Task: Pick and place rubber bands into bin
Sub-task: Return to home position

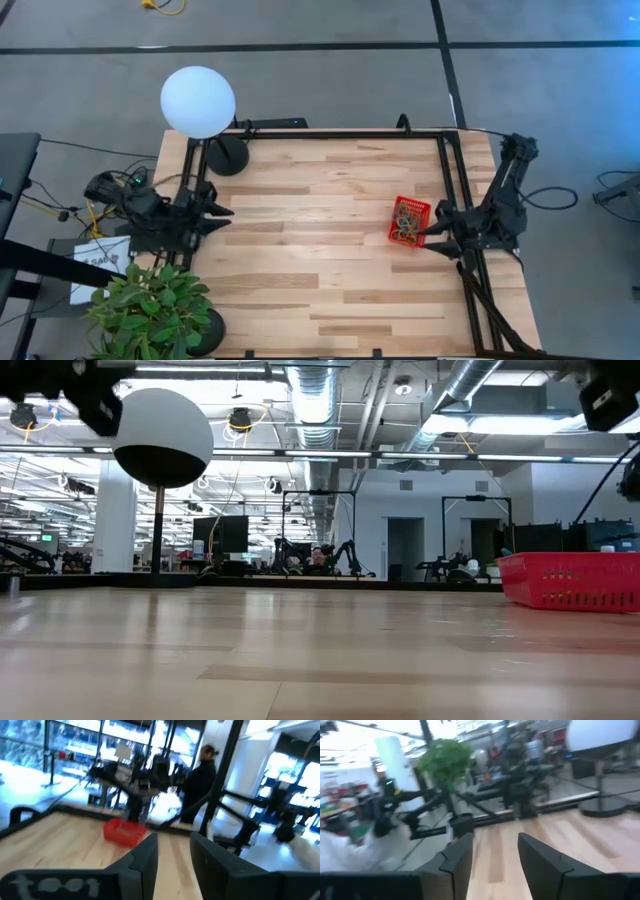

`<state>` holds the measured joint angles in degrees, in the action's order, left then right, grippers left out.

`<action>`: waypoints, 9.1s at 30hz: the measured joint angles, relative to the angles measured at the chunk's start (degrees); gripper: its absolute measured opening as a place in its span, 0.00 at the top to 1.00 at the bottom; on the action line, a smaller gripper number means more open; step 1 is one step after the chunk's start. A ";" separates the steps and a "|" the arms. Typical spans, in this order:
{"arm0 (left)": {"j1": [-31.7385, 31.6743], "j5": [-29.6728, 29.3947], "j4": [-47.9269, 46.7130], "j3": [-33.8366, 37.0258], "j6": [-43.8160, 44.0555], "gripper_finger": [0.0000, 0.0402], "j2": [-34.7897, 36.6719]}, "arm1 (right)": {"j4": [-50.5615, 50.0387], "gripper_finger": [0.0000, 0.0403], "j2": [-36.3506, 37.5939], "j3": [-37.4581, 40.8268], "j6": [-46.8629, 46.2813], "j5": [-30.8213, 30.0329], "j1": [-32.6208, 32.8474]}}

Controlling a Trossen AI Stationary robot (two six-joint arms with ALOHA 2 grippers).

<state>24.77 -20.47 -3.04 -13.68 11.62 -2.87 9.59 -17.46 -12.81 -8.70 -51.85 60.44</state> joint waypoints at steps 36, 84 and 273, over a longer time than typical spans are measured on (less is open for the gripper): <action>-19.80 17.64 10.17 6.98 2.55 0.74 -3.62 | 2.81 0.63 17.33 12.41 11.21 33.12 -31.97; -28.37 19.92 4.78 13.15 0.53 0.74 -2.74 | -6.59 0.64 16.61 12.17 7.14 33.83 -42.55; -28.35 19.84 4.65 13.21 0.59 0.74 -2.76 | -6.63 0.67 16.61 12.10 7.15 33.83 -42.55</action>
<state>-3.58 -0.63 1.61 -0.47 12.21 -5.63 2.96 -0.84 -0.71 -1.55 -18.02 17.89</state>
